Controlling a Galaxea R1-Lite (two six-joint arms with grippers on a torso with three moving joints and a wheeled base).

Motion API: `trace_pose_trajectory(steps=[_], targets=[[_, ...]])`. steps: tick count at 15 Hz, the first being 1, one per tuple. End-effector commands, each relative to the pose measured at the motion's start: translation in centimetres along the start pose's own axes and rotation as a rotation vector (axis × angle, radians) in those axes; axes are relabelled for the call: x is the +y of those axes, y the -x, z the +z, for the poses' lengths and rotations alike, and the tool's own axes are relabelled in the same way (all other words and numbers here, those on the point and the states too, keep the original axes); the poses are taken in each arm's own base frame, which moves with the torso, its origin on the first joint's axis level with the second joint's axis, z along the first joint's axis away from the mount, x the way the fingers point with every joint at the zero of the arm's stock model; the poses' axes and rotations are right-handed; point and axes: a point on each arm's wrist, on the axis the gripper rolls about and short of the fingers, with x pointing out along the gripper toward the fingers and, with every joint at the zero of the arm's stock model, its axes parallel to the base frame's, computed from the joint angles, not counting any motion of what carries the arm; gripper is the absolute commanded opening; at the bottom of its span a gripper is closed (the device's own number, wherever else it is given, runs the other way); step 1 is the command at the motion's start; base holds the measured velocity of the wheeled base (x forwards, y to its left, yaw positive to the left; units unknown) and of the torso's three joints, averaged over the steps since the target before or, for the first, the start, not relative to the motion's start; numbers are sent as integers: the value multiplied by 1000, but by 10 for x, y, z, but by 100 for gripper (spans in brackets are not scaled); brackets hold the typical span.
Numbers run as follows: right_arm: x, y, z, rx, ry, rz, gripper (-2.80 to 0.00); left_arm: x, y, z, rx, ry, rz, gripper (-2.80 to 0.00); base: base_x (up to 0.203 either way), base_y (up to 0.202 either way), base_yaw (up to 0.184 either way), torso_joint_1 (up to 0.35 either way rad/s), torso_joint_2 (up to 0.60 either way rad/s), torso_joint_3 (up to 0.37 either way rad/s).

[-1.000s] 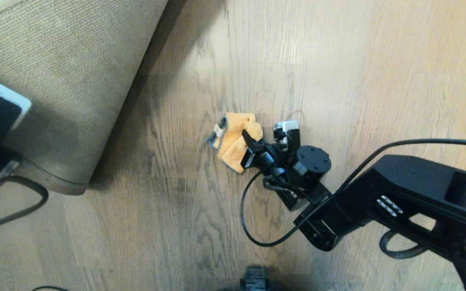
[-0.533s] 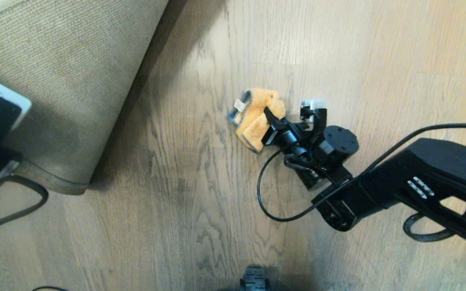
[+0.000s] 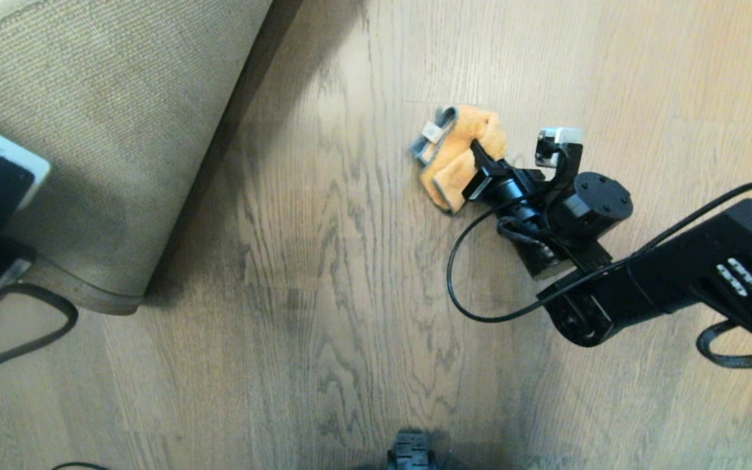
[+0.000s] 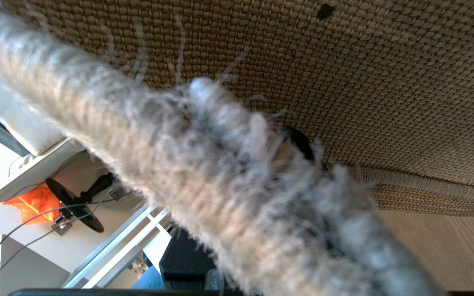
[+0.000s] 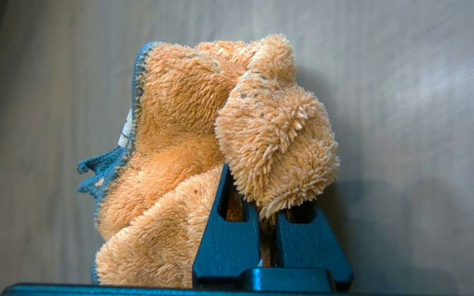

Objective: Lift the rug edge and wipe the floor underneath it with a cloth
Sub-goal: Wipe the floor under the carpet with a rag

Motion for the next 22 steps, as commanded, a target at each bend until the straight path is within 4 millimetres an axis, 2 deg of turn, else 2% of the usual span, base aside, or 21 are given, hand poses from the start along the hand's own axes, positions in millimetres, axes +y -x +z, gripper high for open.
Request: trace_pose_trajectory(steps=[1, 6, 10, 12, 17, 22], targets=[[-12, -2, 24, -81, 6, -21, -280, 1, 0, 0, 2, -2, 6, -280, 0, 0, 0, 0, 0, 0], [-41, -3, 60, -157, 43, -82, -280, 1, 0, 0, 2, -1, 6, -280, 0, 0, 0, 0, 0, 0], [-69, 7, 89, -194, 89, -150, -280, 0, 1, 1, -3, -2, 0, -280, 0, 0, 0, 0, 0, 0], [-76, 13, 105, -218, 105, -170, -280, 0, 1, 1, -6, -2, -2, -280, 0, 0, 0, 0, 0, 0], [-88, 34, 139, -255, 141, -218, -280, -1, 1, 2, -9, -1, -5, -280, 0, 0, 0, 0, 0, 0], [-97, 66, 169, -272, 180, -275, -280, -2, 1, 2, -8, -4, -7, -280, 0, 0, 0, 0, 0, 0]])
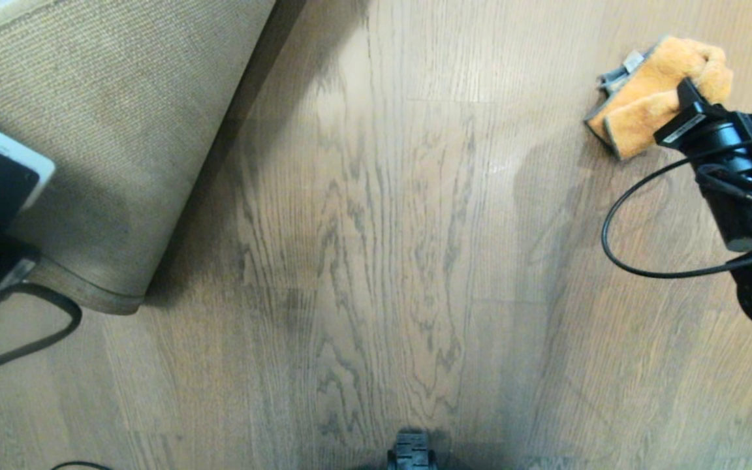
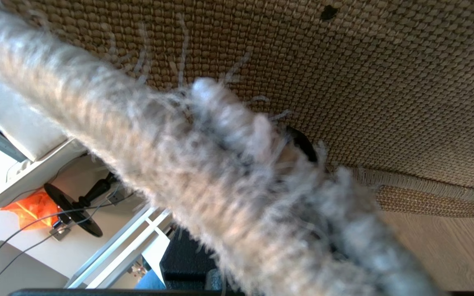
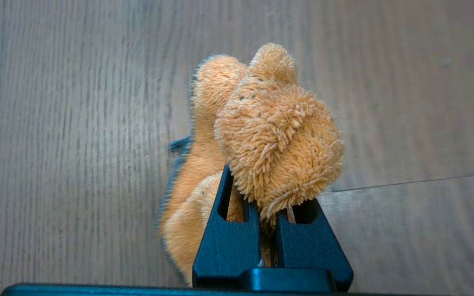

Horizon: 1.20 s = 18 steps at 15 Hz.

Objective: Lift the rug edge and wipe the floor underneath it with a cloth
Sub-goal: Put down the rag

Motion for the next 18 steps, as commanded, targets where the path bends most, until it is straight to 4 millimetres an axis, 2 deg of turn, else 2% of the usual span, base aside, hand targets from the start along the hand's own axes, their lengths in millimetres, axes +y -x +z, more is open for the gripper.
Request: trace_pose_trajectory(steps=[1, 6, 10, 14, 17, 18], targets=[[-6, 14, 29, -70, 5, -11, -280, 0, -1, 0, 4, -4, 4, -280, 0, 0, 0, 0, 0, 0], [-29, 53, 50, -29, 84, -42, -280, 0, 0, 0, 4, -5, 3, -280, 0, 0, 0, 0, 0, 0], [-49, 75, 68, 5, 167, -108, -280, -1, 0, 0, 3, -6, 1, -280, 0, 0, 0, 0, 0, 0], [-68, 107, 58, 129, 263, -108, -280, -2, 0, -1, 3, -2, -1, -280, 0, 0, 0, 0, 0, 0], [-78, 136, 41, 266, 269, -106, -280, -1, 1, -1, 3, 0, 1, -280, 0, 0, 0, 0, 0, 0], [-82, 139, 34, 303, 267, -113, -280, 0, 1, -2, 5, 0, 3, -280, 0, 0, 0, 0, 0, 0]])
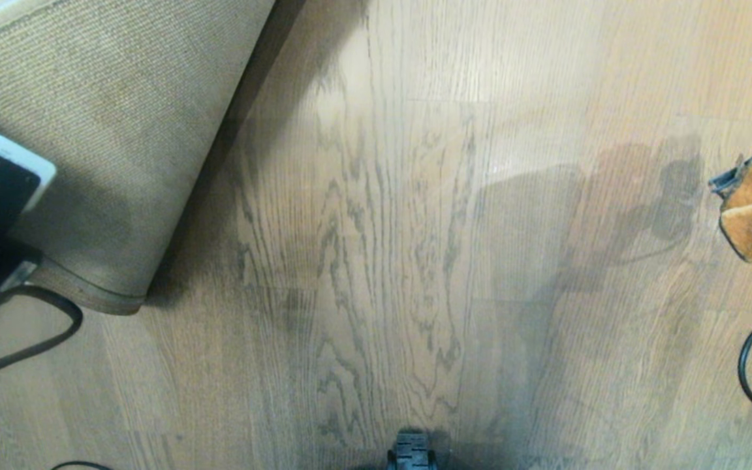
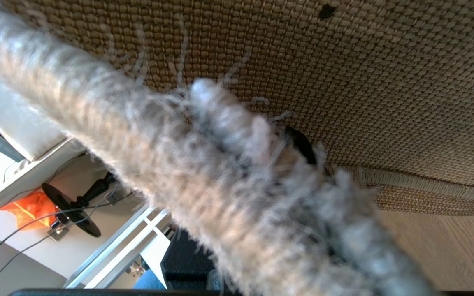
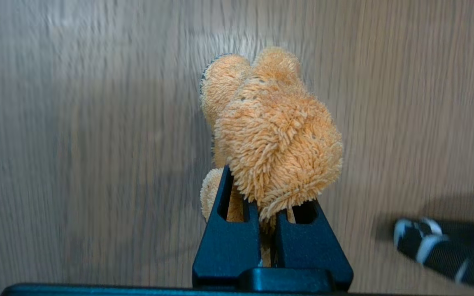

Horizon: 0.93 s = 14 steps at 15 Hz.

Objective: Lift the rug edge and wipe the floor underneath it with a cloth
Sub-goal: Put down the rag

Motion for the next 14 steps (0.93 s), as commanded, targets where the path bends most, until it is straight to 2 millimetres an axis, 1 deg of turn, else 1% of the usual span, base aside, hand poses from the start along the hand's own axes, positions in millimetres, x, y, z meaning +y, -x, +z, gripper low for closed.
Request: trace_pose_trajectory(steps=[1, 4, 9, 14], targets=[[-4, 6, -15, 64, 2, -18, -280, 1, 0, 0, 4, -1, 8, -280, 0, 0, 0, 0, 0, 0], [-11, 0, -33, 138, 3, -46, -280, 1, 0, 0, 4, 0, 9, -280, 0, 0, 0, 0, 0, 0], [-14, -8, -49, 158, -1, -44, -280, 2, 0, -1, 19, 0, 20, -280, 0, 0, 0, 0, 0, 0], [-14, -8, -48, 157, -2, -20, -280, 1, 0, -1, 20, 0, 19, -280, 0, 0, 0, 0, 0, 0]])
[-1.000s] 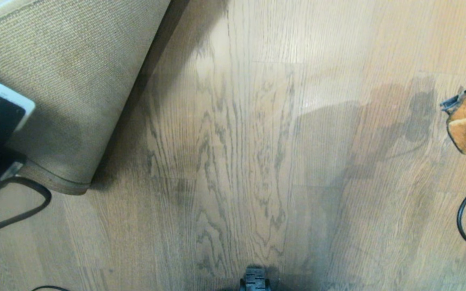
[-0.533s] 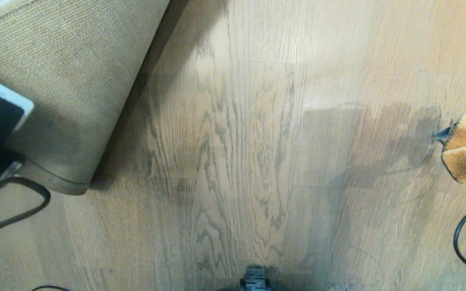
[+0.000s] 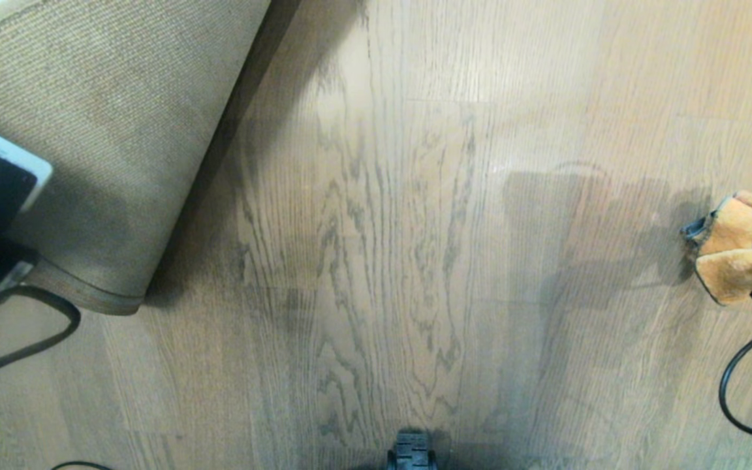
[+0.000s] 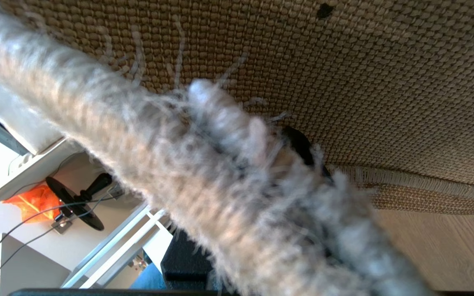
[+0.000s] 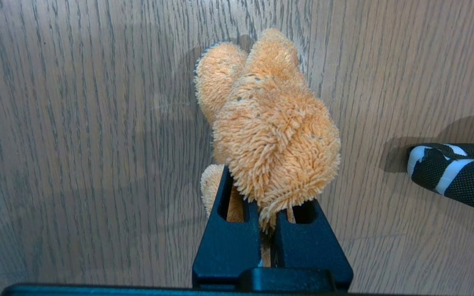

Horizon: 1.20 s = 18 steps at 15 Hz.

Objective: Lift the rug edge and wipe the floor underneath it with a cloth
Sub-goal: Put down the rag

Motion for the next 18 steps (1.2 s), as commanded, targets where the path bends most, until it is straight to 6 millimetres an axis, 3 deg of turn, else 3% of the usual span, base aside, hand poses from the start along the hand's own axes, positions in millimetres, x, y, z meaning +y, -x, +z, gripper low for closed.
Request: trace_pose_trajectory(steps=[1, 3, 4, 12, 18], targets=[[0, 0, 4, -43, 4, 6, -280, 0, 0, 0, 3, -1, 6, -280, 0, 0, 0, 0, 0, 0], [1, 1, 4, -40, 6, 38, -280, 0, 0, 0, 3, -3, 4, -280, 0, 0, 0, 0, 0, 0], [1, 0, 4, -43, 7, 43, 0, 0, 0, 0, 3, -3, 4, -280, 0, 0, 0, 0, 0, 0], [2, 6, 9, -58, 2, 44, 0, 0, 0, 1, 3, 1, 7, -280, 0, 0, 0, 0, 0, 0], [8, 30, 9, -46, -5, 124, 0, 1, 0, 1, 0, 2, 5, -280, 0, 0, 0, 0, 0, 0]])
